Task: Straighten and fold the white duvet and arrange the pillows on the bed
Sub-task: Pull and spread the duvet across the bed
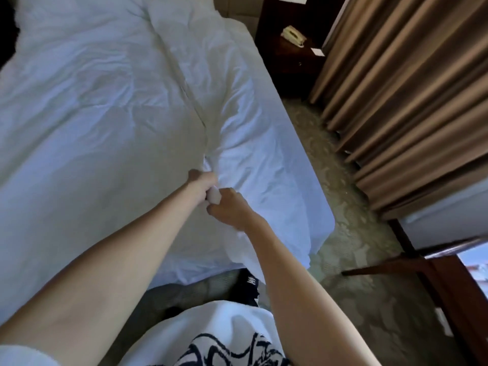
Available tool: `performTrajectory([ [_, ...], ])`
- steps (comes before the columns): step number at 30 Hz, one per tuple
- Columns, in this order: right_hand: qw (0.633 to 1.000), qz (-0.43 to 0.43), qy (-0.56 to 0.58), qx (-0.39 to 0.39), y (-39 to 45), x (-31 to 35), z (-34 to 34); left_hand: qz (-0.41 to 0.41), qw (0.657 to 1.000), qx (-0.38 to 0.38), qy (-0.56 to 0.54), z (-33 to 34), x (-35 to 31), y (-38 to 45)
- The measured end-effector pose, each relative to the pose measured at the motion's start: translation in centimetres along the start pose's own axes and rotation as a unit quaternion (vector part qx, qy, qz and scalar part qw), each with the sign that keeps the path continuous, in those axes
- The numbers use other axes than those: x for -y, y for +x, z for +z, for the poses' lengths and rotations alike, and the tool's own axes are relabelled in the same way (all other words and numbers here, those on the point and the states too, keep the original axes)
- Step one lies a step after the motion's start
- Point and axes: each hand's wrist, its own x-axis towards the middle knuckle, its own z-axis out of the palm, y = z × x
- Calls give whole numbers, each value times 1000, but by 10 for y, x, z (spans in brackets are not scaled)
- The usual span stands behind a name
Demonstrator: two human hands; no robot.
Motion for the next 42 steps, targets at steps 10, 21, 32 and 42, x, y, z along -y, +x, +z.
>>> performTrajectory([
  [10, 984, -67, 153, 58, 13, 84, 85, 134, 977, -95, 140, -141, 26, 11],
  [21, 997, -67, -15, 21, 67, 108, 103, 106, 973, -19, 206, -216, 72, 18],
  [32, 982, -117, -122, 81, 145, 221, 173, 44, 966, -99, 234, -341, 89, 46],
  [42, 975, -134, -150, 95, 155, 337, 271, 54, 967, -95, 232, -500, 141, 63],
])
